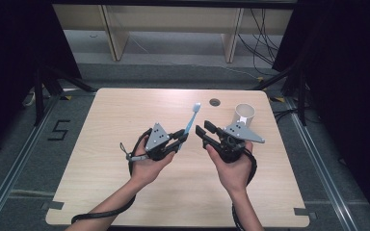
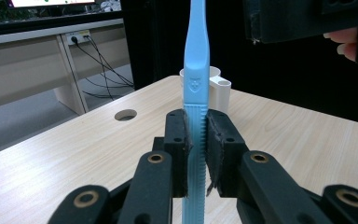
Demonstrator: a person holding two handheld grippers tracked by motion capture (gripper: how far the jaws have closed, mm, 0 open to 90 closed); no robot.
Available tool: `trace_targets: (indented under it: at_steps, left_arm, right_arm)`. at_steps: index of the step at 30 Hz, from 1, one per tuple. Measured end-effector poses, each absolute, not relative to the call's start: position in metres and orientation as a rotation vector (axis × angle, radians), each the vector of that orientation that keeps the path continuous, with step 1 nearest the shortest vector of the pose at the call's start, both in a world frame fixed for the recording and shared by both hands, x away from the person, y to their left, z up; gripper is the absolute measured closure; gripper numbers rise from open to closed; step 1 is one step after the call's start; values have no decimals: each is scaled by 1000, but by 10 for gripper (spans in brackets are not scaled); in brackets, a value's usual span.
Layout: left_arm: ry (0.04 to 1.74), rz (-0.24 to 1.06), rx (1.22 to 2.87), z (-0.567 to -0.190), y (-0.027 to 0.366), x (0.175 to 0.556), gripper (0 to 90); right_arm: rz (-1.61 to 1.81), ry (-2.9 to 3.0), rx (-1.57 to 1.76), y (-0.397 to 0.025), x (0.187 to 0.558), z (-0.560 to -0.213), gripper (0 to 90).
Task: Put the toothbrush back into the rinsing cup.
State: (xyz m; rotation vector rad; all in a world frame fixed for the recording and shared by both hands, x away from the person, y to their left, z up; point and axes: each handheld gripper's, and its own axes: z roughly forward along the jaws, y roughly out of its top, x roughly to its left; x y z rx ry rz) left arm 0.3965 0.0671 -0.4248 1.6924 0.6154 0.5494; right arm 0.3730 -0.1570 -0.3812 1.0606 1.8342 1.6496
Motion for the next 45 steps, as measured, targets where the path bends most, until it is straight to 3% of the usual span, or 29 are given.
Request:
trace_targets:
  at_steps: [45]
  left_arm:
    - [611,576,1670,-425,57,394,786]
  right_arm:
    - [1700,1797,1122,-141,390,-378,716]
